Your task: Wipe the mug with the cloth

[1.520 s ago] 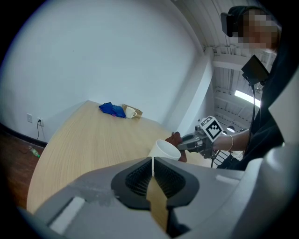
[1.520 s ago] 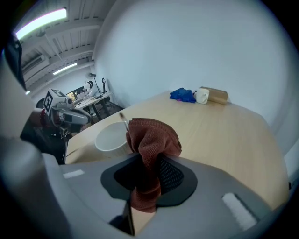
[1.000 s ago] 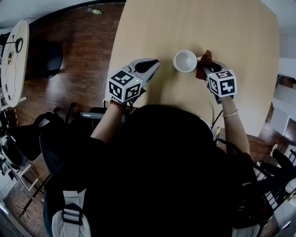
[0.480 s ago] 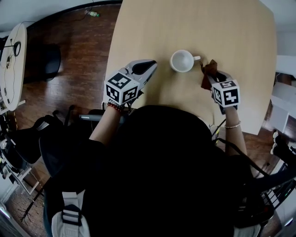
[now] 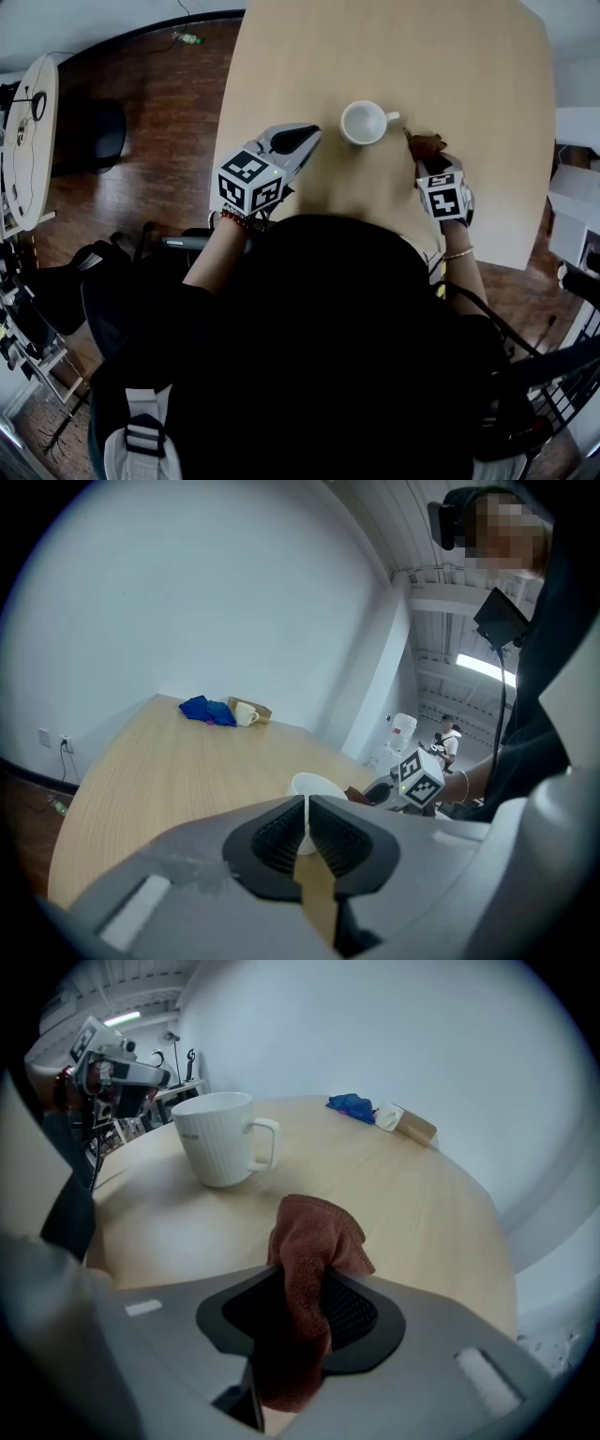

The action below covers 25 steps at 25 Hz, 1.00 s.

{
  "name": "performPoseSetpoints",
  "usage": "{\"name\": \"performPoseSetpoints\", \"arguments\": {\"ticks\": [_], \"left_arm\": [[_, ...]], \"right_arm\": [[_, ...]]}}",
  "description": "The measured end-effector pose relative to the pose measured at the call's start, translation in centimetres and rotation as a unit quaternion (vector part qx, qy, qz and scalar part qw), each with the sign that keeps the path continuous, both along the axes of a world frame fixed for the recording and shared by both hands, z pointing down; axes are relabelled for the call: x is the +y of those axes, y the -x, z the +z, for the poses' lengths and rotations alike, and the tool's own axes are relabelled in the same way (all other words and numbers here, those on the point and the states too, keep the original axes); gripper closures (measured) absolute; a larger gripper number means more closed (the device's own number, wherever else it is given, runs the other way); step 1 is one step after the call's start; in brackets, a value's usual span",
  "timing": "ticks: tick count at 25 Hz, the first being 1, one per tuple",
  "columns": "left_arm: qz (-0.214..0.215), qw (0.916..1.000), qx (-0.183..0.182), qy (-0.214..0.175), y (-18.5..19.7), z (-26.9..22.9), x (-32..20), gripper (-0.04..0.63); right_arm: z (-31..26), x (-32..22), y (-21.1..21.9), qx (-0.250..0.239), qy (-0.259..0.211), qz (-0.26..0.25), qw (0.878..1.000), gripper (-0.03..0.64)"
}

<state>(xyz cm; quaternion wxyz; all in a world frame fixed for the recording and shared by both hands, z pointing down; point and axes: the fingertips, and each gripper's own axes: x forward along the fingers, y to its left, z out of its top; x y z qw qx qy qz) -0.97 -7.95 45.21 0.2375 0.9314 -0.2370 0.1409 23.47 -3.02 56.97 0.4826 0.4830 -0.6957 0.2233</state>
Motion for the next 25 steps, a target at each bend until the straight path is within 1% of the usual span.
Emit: {"name": "performPoseSetpoints", "arguments": {"ticks": [2,4,5,7,9,12,15,17,18,20,21,23,25], "left_arm": [[-0.006,1.0,0.0,-0.006,0.1,-0.2,-0.1,0.589],[-0.01,0.9999,0.001,-0.011,0.0,-0.3,-0.2,0.589],[-0.009,0.9999,0.002,-0.012,-0.1,-0.4,-0.2,0.589],[-0.005,0.9998,0.002,-0.017,-0.4,-0.6,-0.1,0.589],[0.004,0.9997,-0.005,-0.025,-0.7,-0.8,0.2,0.595],[0.018,0.9989,-0.019,-0.039,-1.0,-1.0,0.7,0.595],[0.003,0.9988,-0.017,-0.046,-1.0,-1.7,1.0,0.595],[-0.01,0.9987,-0.014,-0.048,-1.1,-2.0,1.1,0.595],[-0.014,0.9985,-0.016,-0.051,-1.3,-2.0,1.0,0.595],[-0.013,0.9982,-0.022,-0.055,-1.5,-2.1,1.1,0.595],[-0.011,0.998,-0.024,-0.056,-1.7,-2.2,1.2,0.595],[-0.011,0.9977,-0.025,-0.062,-1.7,-3.1,1.9,0.595],[-0.016,0.9973,-0.023,-0.067,-1.2,-4.2,2.7,0.595]], "right_arm": [[-0.2,-0.2,0.0,-0.011,-0.005,0.002,1.0,0.432],[-0.3,0.0,-0.3,-0.025,-0.005,0.012,1.0,0.345],[-0.4,0.2,-0.6,-0.03,-0.005,0.018,0.999,0.32],[-1.1,0.4,-1.1,-0.031,-0.016,0.025,0.999,0.314],[-2.4,0.4,-1.5,-0.035,-0.04,0.034,0.998,0.314],[-4.7,0.6,-1.9,-0.051,-0.074,0.062,0.994,0.314],[-8.0,0.2,-2.2,-0.077,-0.121,0.084,0.986,0.314],[-11.0,-0.8,-2.1,-0.105,-0.175,0.085,0.975,0.314],[-12.6,-1.4,-1.9,-0.126,-0.21,0.083,0.966,0.314],[-15.7,-2.2,-1.4,-0.175,-0.277,0.088,0.941,0.316],[-17.0,-2.4,-1.3,-0.195,-0.3,0.097,0.929,0.316],[-19.1,-2.4,-1.2,-0.219,-0.327,0.117,0.912,0.318],[-20.6,-2.3,-1.1,-0.228,-0.342,0.129,0.902,0.32]]}}
